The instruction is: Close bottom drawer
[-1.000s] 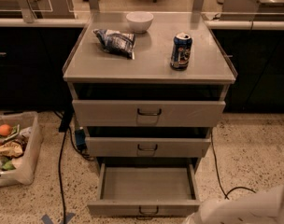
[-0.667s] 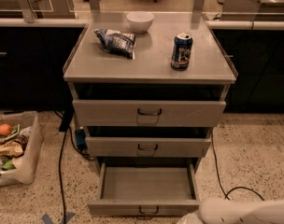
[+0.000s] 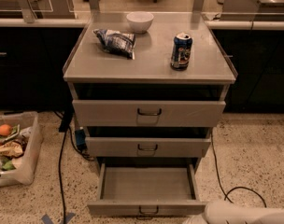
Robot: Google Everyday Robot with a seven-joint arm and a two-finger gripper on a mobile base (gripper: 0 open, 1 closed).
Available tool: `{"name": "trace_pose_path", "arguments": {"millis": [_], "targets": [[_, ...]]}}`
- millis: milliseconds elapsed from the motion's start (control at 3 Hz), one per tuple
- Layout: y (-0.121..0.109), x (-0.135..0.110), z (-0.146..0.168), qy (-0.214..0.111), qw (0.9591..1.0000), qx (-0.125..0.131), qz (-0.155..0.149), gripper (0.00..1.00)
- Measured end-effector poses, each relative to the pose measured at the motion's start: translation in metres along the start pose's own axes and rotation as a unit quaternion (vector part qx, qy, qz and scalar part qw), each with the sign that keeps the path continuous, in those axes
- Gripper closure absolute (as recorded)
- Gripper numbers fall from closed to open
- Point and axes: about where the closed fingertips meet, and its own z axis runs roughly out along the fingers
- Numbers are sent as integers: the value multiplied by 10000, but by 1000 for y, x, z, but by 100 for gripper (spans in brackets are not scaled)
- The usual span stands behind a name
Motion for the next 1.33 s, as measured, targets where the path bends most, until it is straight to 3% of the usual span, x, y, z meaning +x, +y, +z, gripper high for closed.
{"name": "trace_pose_path", "arguments": {"millis": [333,1000,1333], "targets": [[-11,0,9,-160,9998,-38,137,100],[-68,-51,25,-826,9960,178,276,100],[-68,-51,26,-826,9960,180,277,100]]}}
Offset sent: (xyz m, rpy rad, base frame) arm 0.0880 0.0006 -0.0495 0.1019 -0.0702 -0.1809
